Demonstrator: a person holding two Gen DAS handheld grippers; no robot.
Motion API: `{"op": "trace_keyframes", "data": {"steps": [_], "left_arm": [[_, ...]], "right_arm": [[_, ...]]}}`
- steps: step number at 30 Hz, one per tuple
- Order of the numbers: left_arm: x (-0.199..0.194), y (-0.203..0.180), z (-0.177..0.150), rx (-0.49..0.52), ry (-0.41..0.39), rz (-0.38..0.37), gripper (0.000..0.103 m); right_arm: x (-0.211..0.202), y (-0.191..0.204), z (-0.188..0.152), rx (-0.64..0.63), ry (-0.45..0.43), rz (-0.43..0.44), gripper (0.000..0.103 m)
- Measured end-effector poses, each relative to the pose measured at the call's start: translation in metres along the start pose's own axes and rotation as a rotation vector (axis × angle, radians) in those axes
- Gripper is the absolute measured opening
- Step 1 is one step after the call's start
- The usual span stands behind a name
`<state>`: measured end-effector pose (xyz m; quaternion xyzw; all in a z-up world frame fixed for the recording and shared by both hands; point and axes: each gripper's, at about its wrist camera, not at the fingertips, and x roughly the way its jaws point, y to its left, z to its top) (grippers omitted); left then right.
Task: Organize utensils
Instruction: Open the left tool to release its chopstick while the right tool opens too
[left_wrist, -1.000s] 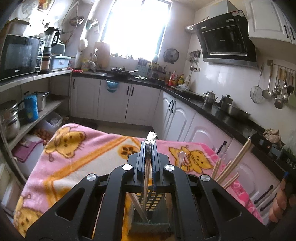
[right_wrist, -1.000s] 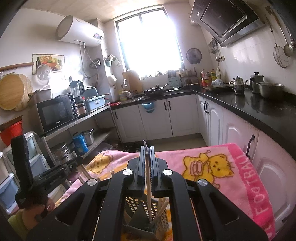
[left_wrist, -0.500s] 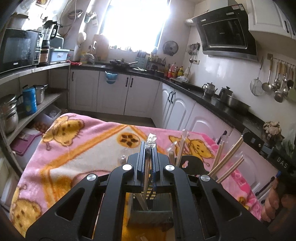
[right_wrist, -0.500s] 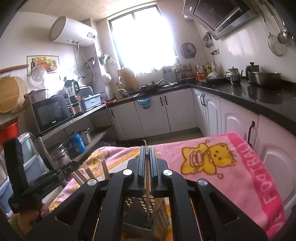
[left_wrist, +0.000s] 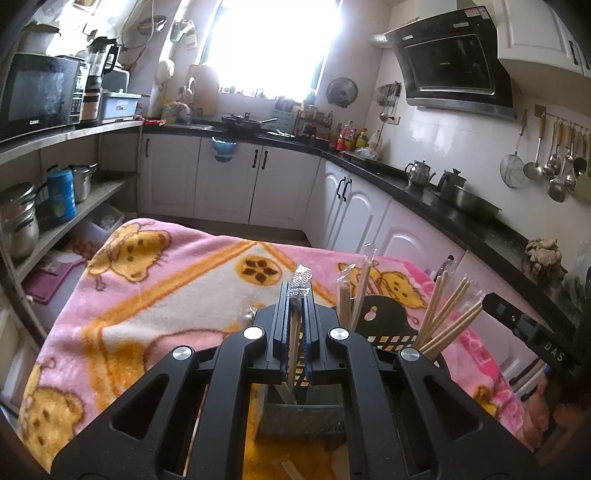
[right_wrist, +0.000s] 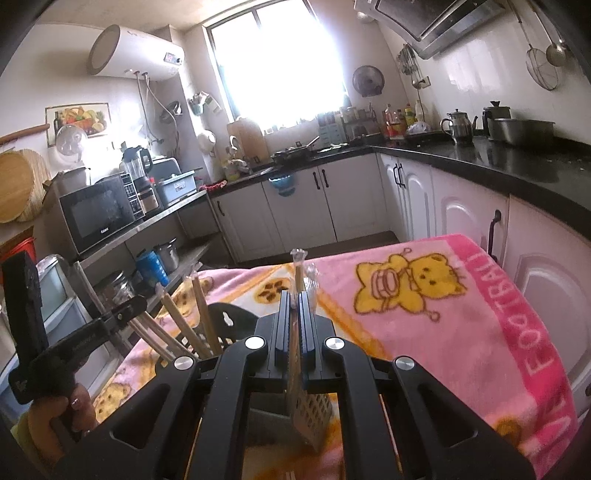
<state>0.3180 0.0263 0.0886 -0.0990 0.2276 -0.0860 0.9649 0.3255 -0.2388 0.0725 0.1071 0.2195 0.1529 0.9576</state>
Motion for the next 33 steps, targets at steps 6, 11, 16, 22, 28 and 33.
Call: {"op": "trace_keyframes", "data": {"steps": [6,11,16,22,28,33], "left_arm": [[-0.003,0.003,-0.002,-0.008,0.007,0.0,0.001],[-0.004,0.003,-0.002,-0.012,0.012,-0.003,0.001],[-0.008,0.007,-0.006,-0.024,0.028,-0.014,0.006],[-0.016,0.002,-0.012,-0.016,0.045,-0.03,0.021],[-0.022,-0.003,-0.015,-0.011,0.056,-0.04,0.035],[-0.031,-0.003,-0.018,-0.024,0.058,-0.058,0.05]], "right_arm": [[-0.005,-0.001,-0.003,0.007,0.017,-0.014,0.013],[-0.008,-0.005,-0.005,0.019,0.042,-0.027,0.024],[-0.011,-0.005,-0.008,0.017,0.057,-0.027,0.029],[-0.015,-0.001,-0.012,0.006,0.073,-0.019,0.034],[-0.019,0.0,-0.015,0.001,0.077,-0.017,0.039],[-0.027,0.0,-0.02,-0.003,0.078,-0.013,0.041]]}}
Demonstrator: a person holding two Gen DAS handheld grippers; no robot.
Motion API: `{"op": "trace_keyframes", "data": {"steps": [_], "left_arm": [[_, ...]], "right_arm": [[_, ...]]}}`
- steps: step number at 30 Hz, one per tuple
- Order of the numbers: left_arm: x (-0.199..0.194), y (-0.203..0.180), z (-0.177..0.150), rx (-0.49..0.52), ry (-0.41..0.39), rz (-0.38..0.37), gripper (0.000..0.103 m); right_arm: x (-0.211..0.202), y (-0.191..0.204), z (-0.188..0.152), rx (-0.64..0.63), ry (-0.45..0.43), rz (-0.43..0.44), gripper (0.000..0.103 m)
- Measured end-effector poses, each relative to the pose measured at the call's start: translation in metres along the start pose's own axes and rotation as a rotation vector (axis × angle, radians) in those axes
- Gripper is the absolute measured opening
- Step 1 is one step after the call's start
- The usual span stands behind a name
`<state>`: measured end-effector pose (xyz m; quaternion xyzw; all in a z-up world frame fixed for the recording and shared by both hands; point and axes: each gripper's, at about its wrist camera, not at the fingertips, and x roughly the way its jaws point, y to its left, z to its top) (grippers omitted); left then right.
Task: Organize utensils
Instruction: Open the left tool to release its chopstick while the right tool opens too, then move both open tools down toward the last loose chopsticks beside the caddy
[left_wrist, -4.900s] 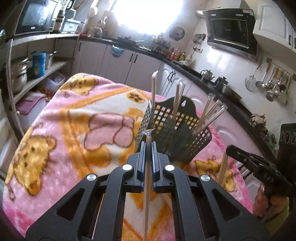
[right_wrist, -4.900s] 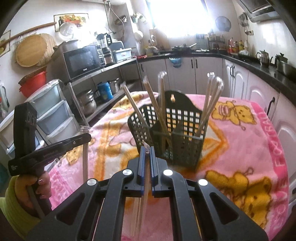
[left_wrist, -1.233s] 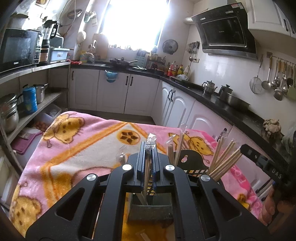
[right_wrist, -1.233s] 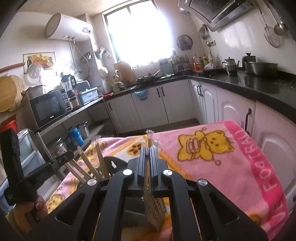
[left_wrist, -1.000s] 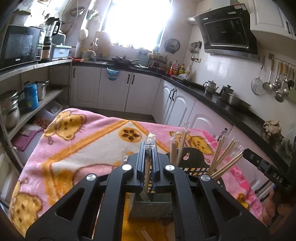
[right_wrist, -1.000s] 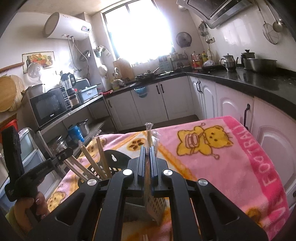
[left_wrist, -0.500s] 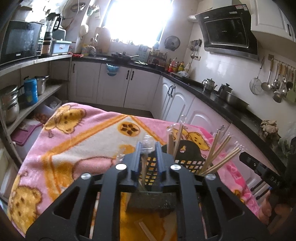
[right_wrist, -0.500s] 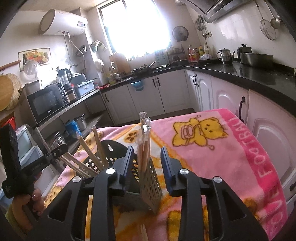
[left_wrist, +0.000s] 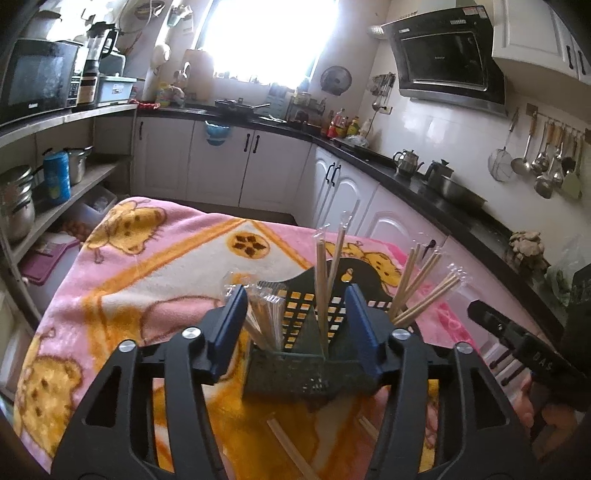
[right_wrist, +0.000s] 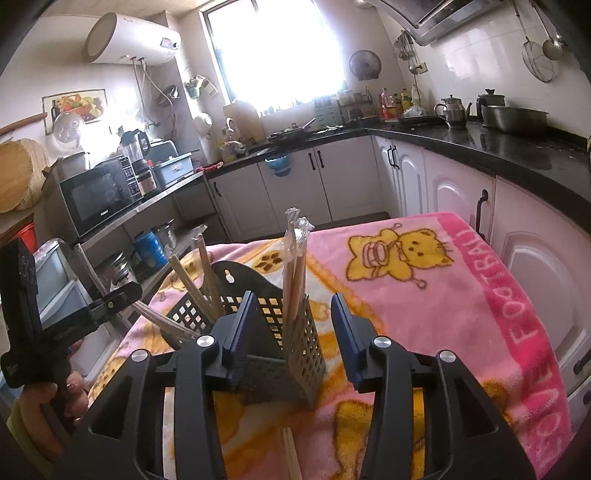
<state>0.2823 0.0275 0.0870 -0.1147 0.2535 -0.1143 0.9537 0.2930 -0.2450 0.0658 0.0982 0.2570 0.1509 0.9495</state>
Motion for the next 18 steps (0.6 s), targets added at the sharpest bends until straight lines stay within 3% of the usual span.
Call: {"op": "trace_keyframes", "data": {"steps": [6,10,18], "left_arm": [[-0.011,-0.003,-0.009,0.001,0.002,-0.026,0.069],[-0.019,-0.003,-0.015,0.001,-0.001,-0.03,0.087],[-0.034,0.005,-0.026,-0.013,0.003,-0.024,0.09]], "right_arm": [[-0.01,0.006,-0.01,-0.014,0.014,0.011,0.047],[-0.015,0.01,-0.016,-0.023,0.029,0.014,0.049],[-0.019,0.017,-0.029,-0.035,0.062,0.019,0.051]]}}
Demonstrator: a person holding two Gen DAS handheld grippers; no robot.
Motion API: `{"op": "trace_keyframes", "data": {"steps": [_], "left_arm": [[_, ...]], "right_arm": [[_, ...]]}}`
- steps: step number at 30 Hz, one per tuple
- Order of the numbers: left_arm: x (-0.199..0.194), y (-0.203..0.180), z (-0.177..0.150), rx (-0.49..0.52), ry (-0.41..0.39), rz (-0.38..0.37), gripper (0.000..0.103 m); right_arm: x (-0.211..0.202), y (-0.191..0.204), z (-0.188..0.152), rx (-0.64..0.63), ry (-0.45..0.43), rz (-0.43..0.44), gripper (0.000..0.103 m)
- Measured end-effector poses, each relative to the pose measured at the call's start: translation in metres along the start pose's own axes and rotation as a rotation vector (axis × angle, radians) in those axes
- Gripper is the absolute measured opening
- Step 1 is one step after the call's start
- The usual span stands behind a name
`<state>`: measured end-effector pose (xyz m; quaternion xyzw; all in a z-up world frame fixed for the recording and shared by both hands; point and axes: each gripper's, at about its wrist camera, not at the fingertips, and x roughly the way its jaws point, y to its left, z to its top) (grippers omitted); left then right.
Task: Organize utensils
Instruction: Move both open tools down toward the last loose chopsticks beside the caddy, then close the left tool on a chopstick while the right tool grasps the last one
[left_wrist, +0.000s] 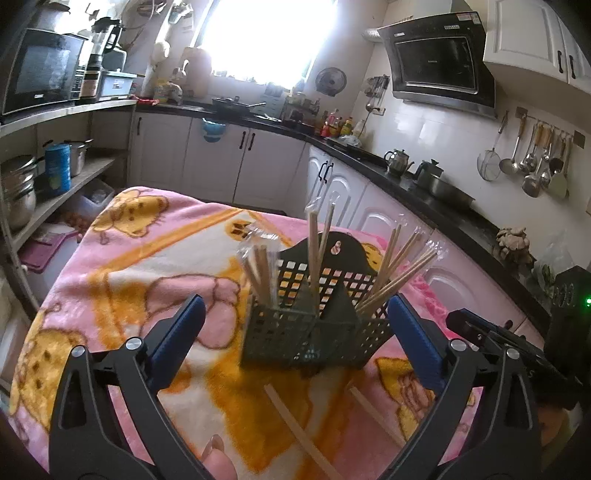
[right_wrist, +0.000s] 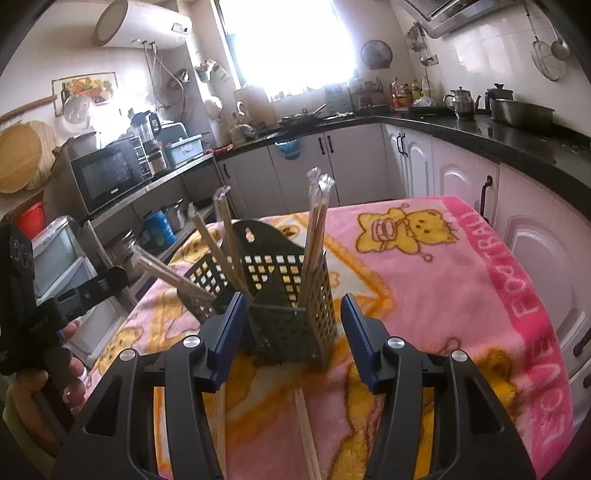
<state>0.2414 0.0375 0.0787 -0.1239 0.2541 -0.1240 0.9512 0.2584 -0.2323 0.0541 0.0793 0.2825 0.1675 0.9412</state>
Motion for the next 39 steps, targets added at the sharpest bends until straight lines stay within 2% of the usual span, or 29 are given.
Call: {"op": "trace_keyframes", "data": {"steps": [7,16,22,29,32,36,39], "left_arm": [[-0.004,0.015,-0.019,-0.031,0.04,0.025,0.09],[0.011,0.032,-0.053,-0.084,0.142,0.059,0.09],[0.025,0.036,-0.075,-0.118,0.206,0.055,0.077],[0.047,0.035,-0.094,-0.145,0.285,0.043,0.055],[0.059,0.035,-0.1,-0.135,0.326,0.083,0.045],[0.072,0.038,-0.103,-0.169,0.361,0.065,0.043],[0.08,0.038,-0.103,-0.185,0.38,0.054,0.038]], "right_arm": [[0.005,0.006,-0.015,-0.031,0.059,0.001,0.051],[0.025,0.008,-0.041,-0.099,0.166,-0.004,0.051],[0.04,0.001,-0.057,-0.117,0.222,-0.003,0.051],[0.057,-0.001,-0.066,-0.129,0.274,0.016,0.051],[0.068,-0.002,-0.07,-0.125,0.304,0.035,0.051],[0.085,0.0,-0.075,-0.146,0.349,0.047,0.049],[0.1,0.003,-0.08,-0.159,0.391,0.05,0.045]]}}
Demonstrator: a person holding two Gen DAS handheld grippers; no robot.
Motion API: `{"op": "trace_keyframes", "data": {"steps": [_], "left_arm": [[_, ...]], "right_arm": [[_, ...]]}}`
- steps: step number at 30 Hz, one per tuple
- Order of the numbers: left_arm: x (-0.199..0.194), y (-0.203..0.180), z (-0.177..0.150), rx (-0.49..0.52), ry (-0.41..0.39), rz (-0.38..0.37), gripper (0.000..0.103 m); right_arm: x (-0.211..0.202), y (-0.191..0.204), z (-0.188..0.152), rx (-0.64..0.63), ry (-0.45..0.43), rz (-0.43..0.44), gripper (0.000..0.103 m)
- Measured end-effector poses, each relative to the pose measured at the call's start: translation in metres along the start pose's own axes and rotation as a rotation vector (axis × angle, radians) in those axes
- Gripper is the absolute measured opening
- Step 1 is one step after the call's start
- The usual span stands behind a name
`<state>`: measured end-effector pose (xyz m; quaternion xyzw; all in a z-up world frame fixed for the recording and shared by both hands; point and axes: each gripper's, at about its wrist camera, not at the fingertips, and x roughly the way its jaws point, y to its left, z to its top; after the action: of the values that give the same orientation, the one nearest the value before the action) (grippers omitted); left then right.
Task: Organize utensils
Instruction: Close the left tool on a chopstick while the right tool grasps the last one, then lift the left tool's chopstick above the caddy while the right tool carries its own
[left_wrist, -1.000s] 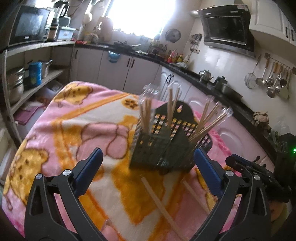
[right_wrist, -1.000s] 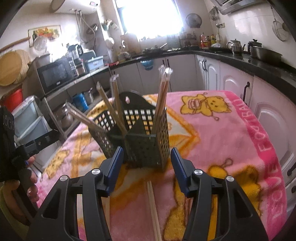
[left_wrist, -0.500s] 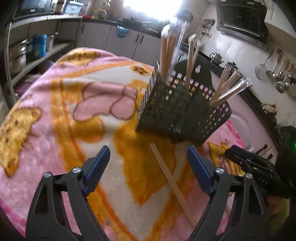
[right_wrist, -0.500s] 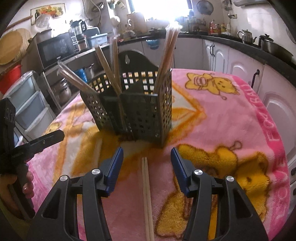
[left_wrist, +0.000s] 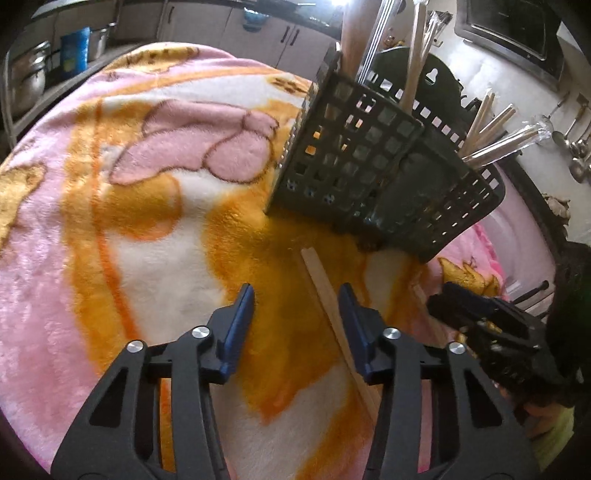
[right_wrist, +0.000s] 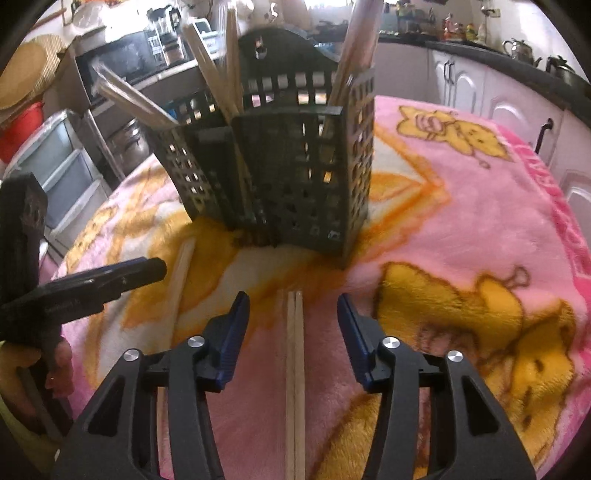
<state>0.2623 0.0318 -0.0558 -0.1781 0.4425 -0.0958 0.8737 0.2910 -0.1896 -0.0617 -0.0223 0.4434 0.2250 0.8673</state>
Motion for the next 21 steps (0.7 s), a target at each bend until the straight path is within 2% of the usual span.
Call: {"op": "trace_keyframes", "data": {"steps": [4,9,11,12,13,16,21], "left_arm": [[0.009,-0.005,0.005,-0.005,0.022,-0.011,0.037],[0.02,-0.01,0.014,-0.005,0.041,0.001,0.037],[0.025,-0.013,0.018,-0.007,0.043,0.013,0.037],[0.027,-0.014,0.02,-0.004,0.044,0.022,0.037],[0.029,-0.016,0.021,0.0,0.043,0.032,0.035],[0.036,-0.022,0.026,0.008,0.034,0.088,0.011],[0.031,-0.021,0.026,0.017,0.02,0.066,0.004]], "right_arm": [[0.015,0.004,0.002,-0.015,0.036,0.004,0.038],[0.027,0.007,0.006,-0.036,0.046,-0.019,0.017],[0.027,0.004,0.008,-0.026,0.042,-0.012,0.01],[0.025,0.001,0.009,-0.018,0.04,-0.006,0.01],[0.023,-0.001,0.009,-0.009,0.036,0.001,0.01],[0.012,-0.005,0.008,0.007,0.015,0.014,0.01],[-0.017,-0.011,0.008,0.042,-0.046,0.061,0.01]]}}
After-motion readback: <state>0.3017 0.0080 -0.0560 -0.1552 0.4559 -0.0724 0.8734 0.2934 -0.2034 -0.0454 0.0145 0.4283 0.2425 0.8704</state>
